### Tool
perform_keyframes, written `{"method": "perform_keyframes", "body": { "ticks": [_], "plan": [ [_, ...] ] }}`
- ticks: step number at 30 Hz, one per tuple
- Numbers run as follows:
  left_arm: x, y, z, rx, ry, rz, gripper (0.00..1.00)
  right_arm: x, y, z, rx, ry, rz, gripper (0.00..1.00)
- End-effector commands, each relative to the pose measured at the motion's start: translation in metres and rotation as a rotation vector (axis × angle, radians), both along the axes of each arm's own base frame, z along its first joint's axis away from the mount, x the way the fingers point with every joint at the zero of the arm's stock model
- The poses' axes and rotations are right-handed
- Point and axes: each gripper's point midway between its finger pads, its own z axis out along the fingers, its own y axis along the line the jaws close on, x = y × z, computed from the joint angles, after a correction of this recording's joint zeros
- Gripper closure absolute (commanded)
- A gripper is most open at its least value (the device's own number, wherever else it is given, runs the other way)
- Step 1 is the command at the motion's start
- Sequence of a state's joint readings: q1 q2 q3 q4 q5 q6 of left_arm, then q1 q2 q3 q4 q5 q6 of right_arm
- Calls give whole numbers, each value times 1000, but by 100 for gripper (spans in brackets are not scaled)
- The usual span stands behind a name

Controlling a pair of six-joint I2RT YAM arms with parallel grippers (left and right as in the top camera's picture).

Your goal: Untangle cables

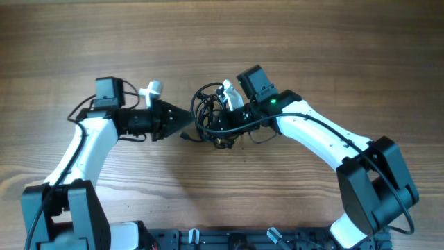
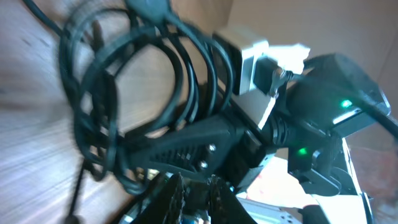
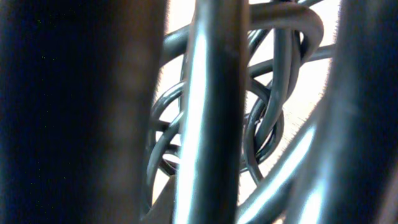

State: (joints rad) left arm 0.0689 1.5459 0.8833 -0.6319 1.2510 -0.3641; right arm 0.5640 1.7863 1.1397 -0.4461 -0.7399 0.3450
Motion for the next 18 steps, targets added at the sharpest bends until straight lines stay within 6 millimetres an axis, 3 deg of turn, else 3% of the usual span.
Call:
{"method": "perform_keyframes", "body": {
  "ticks": [1, 4, 10, 14, 18],
  "plan": [
    [-7, -19, 0, -20, 60, -44, 82, 4, 3, 17, 35, -59, 21, 96],
    [-13, -27, -22, 100, 181, -18, 82, 6, 2, 15, 23, -66, 14, 96],
    [-12, -20, -31, 149, 303, 56, 71, 20, -11, -1, -90, -118, -50, 96],
    [-5, 0, -61, 360, 353, 183, 66, 28, -17, -5, -134, -184, -47, 96],
    [-10, -17, -68, 411, 413, 205, 69, 21, -7, 0, -91, -240, 49, 96]
  ]
}}
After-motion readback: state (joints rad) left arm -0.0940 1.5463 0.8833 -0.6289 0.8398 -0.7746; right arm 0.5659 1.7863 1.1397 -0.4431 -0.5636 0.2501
